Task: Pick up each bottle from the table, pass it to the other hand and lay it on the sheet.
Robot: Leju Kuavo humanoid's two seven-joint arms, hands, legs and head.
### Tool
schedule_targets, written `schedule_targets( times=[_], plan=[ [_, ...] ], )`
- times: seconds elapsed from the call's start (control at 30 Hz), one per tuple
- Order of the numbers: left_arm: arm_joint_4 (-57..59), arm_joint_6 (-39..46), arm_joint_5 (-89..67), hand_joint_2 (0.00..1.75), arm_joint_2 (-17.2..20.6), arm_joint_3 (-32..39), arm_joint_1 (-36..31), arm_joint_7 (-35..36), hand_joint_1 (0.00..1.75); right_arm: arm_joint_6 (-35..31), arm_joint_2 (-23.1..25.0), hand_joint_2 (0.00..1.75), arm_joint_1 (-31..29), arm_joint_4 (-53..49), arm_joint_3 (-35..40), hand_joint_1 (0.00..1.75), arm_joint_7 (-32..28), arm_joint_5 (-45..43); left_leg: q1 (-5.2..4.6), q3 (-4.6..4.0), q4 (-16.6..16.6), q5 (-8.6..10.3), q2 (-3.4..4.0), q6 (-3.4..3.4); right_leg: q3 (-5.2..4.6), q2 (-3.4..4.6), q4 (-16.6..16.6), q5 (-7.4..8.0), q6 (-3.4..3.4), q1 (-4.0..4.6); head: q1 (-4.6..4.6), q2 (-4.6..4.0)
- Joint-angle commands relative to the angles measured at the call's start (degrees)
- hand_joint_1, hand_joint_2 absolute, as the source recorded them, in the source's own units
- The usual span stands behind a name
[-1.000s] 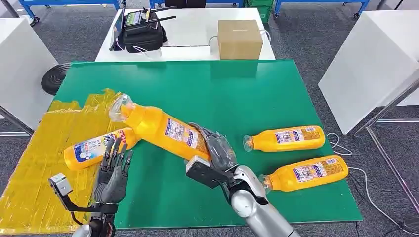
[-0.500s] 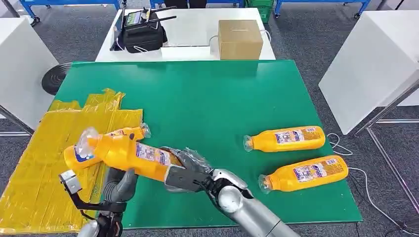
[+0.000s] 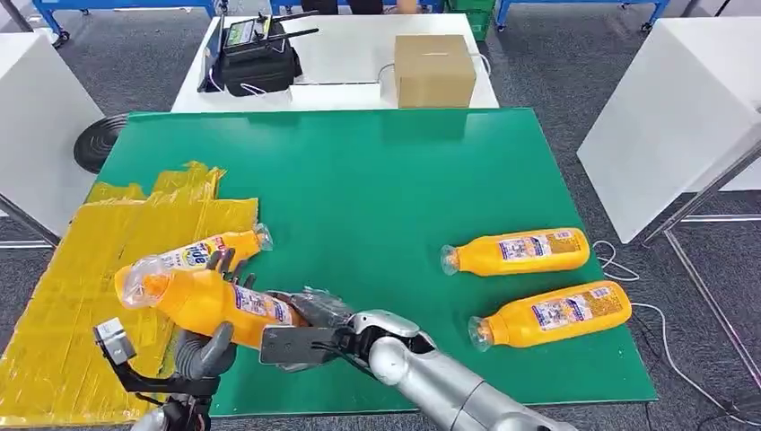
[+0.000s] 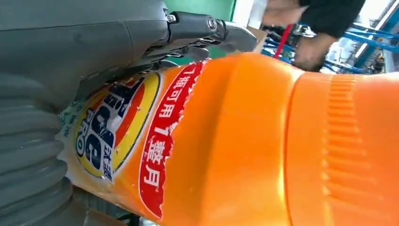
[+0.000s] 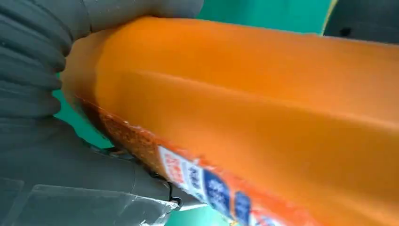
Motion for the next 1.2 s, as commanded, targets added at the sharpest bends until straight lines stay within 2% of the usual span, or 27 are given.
schedule_targets(
  times=[0.03, 0.17, 0.4, 0.9, 1.03, 1.2],
  plan=[
    [2.81, -1.94, -1.06, 1.75, 0.44, -3.89, -5.65, -1.69, 1.75, 3.01, 0.47, 1.75, -2.32, 7.99, 12.25, 1.75, -3.43, -0.36, 0.04, 0.17, -0.12, 0.01, -0.26, -0.01, 0.28, -0.33, -0.14, -0.07, -0.02, 0.05, -0.02, 0.0],
    [1.63, -0.85, -1.8, 1.75, 0.0, -4.02, -6.37, -0.88, 1.75, 1.72, 0.63, 1.75, 0.15, 4.34, 12.06, 1.75, 0.73, -0.56, 0.05, 0.15, -0.09, 0.0, -0.28, -0.02, 0.27, -0.36, -0.11, -0.09, -0.03, 0.06, 0.0, 0.0],
    [2.9, -1.66, -2.17, 1.75, 0.49, -3.61, -5.3, -2.42, 1.75, 1.42, -0.22, 1.75, -0.22, 6.27, 12.02, 1.75, -1.08, -0.67, 0.02, 0.12, -0.09, 0.03, -0.24, -0.02, 0.19, -0.32, -0.12, -0.06, -0.01, 0.03, 0.0, 0.0],
    [2.63, -1.63, -2.3, 1.75, 0.22, -3.66, -5.83, -2.31, 1.75, 1.38, 0.37, 1.75, -0.31, 6.28, 12.13, 1.75, -1.18, -0.57, 0.05, 0.21, -0.12, 0.0, -0.24, -0.02, 0.31, -0.42, -0.16, -0.1, -0.02, 0.07, 0.0, 0.0],
    [1.64, -0.01, -2.78, 1.75, -0.27, -3.97, -7.43, -0.86, 1.75, 2.01, 1.17, 1.75, -0.21, 4.42, 12.11, 1.75, 1.39, -1.02, 0.03, 0.03, -0.02, 0.02, -0.18, -0.02, 0.1, -0.33, -0.05, -0.07, -0.02, 0.04, 0.0, 0.0],
    [2.87, 1.19, -4.07, 1.75, 0.25, -3.37, -6.97, -2.24, 1.75, 1.37, 0.17, 1.75, -0.37, 5.8, 11.81, 1.75, 0.14, -1.23, 0.05, 0.13, -0.07, 0.01, -0.26, -0.03, 0.24, -0.43, -0.11, -0.09, -0.03, 0.07, -0.02, 0.0]
  ],
)
